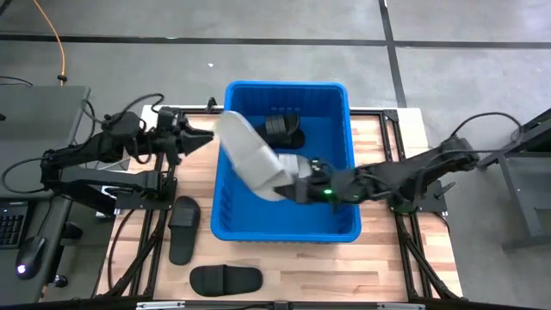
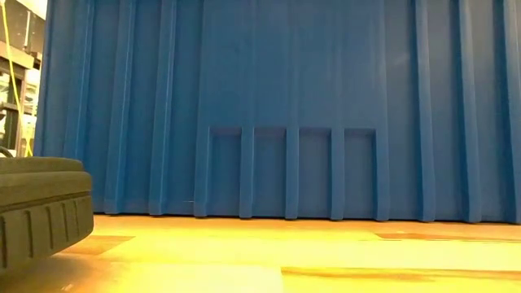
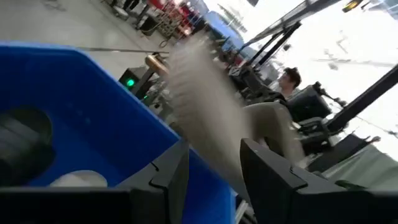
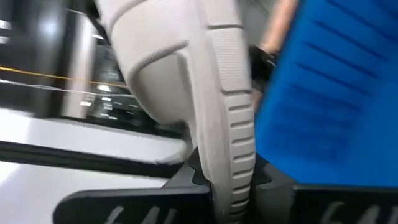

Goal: Pick and place slides into bin
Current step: Put the white slipper into the bin

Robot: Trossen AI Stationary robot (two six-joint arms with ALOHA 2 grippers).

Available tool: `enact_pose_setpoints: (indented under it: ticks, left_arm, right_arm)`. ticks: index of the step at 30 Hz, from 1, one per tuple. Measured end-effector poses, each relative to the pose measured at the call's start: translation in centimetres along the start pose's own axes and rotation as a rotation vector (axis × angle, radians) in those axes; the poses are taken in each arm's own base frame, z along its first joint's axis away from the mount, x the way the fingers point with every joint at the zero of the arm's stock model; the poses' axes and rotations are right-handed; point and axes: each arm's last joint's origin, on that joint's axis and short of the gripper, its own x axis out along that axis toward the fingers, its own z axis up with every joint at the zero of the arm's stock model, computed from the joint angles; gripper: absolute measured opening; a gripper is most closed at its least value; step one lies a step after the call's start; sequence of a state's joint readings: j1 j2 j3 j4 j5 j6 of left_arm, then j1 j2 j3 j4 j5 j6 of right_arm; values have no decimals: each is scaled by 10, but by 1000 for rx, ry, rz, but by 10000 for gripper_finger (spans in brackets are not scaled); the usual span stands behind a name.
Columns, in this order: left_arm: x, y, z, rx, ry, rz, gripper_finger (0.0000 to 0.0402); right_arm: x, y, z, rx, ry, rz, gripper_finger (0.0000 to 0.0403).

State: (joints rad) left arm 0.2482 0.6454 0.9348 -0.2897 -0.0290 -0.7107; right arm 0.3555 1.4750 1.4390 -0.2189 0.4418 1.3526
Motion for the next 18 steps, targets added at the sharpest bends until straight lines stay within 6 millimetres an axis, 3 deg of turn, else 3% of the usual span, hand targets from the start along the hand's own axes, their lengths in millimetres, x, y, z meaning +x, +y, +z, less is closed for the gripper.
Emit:
enact_pose_setpoints:
  ticks: [4, 9, 12, 18]
  left_arm:
    - [-10, -3, 2, -4, 6, -65, 133]
    - [-14, -4, 3, -3, 6, -78, 133]
    - [-14, -4, 2, -3, 8, -74, 133]
    - [-14, -4, 2, -6, 15, -73, 133]
  right_arm:
    - [-42, 10, 16, 1, 71, -219, 2]
    - [-74, 25, 63, 6, 215, -394, 2]
    - [-76, 28, 86, 8, 288, -428, 2]
    - [-65, 10, 119, 115, 556, -542, 2]
